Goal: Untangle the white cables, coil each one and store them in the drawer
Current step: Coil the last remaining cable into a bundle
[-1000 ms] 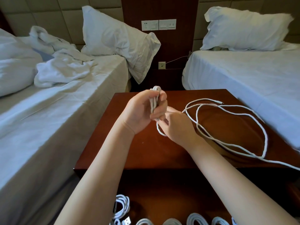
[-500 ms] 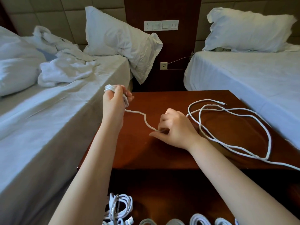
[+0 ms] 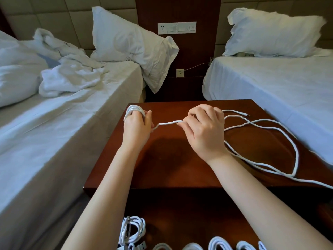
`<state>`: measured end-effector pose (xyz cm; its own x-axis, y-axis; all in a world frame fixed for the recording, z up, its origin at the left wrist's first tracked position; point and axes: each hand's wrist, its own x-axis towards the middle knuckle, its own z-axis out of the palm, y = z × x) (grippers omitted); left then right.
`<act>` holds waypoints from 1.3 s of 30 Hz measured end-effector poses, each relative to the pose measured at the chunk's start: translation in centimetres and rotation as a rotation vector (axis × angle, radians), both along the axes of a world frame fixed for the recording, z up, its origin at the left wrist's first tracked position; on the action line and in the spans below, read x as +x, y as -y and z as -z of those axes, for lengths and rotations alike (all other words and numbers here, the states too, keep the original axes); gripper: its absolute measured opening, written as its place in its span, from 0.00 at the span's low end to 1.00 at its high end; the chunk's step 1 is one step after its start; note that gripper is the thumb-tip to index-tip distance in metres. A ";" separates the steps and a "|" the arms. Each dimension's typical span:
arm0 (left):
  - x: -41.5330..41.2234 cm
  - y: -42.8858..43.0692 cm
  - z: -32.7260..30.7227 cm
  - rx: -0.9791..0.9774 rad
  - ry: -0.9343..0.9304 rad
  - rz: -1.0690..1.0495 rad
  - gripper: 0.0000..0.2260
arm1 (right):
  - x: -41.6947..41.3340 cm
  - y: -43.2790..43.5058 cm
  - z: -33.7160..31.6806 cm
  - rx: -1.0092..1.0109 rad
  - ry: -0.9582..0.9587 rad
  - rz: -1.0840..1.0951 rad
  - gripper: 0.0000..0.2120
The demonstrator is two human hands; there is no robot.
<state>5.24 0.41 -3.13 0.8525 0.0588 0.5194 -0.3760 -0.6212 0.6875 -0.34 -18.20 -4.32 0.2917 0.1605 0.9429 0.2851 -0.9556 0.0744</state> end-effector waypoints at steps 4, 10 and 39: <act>-1.0 0.8 -0.2 0.129 -0.068 0.061 0.23 | 0.2 0.5 -0.1 0.031 0.042 0.079 0.10; -2.2 2.3 -0.1 0.154 -0.292 0.278 0.20 | 0.5 0.8 0.0 0.100 0.038 0.143 0.10; -5.9 4.6 -5.0 -0.637 -0.580 1.079 0.07 | 0.9 -1.1 1.5 0.023 -0.831 -0.041 0.18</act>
<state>-0.69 -4.16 1.86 0.7101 -0.6718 0.2107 -0.0299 0.2702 0.9624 0.55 -17.10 -5.83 0.8888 0.1694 0.4259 0.2732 -0.9419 -0.1955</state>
